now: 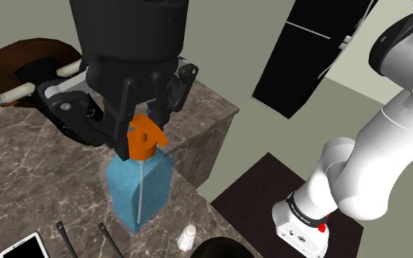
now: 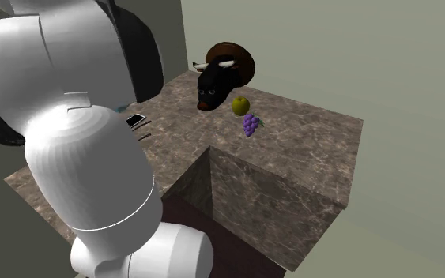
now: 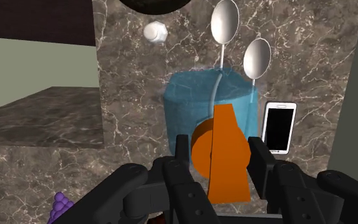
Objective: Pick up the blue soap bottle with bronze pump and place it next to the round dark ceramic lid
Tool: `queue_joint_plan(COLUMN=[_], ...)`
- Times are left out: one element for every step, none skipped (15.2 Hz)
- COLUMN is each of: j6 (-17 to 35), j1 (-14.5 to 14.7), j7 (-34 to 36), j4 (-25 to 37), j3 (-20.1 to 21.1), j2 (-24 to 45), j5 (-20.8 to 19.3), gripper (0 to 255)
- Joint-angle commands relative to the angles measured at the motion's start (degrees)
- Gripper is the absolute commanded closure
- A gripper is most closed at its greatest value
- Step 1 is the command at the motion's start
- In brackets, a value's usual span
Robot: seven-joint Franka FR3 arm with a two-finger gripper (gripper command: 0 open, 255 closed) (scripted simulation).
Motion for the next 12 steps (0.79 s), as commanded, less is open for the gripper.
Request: queue_joint_plan(j6=[-1.0,-1.7,-2.4,-3.1,-3.9,-4.8,-5.7,-6.7,-7.8,-9.1,-10.4,-11.9], j1=[1.7,2.7,3.8,5.0,6.2,7.6,9.2,10.8,12.7,14.8,17.1,19.7], j7=[3.0,4.7,6.4,8.1,9.8,11.5,13.3,15.1,16.9,18.6,20.3,22.0], j4=[1.9,3.1,4.5,6.0,7.6,9.4,11.3,13.4,15.7,18.3,21.1,24.3], j3=[1.4,2.2,3.0,3.7,4.4,5.2,5.8,6.5,7.1,7.6,7.9,8.2], j2=[1.1,1.9,2.8,3.9,5.0,6.2,7.6,9.1,10.7,12.5,14.4,16.5], j5=[-0.7,-1.3,-1.9,-2.6,-3.4,-4.3,-5.3,-6.5,-7.7,-9.1,-10.5,-12.2], gripper=[255,255,255,255,255,255,255,255,255,255,255,255])
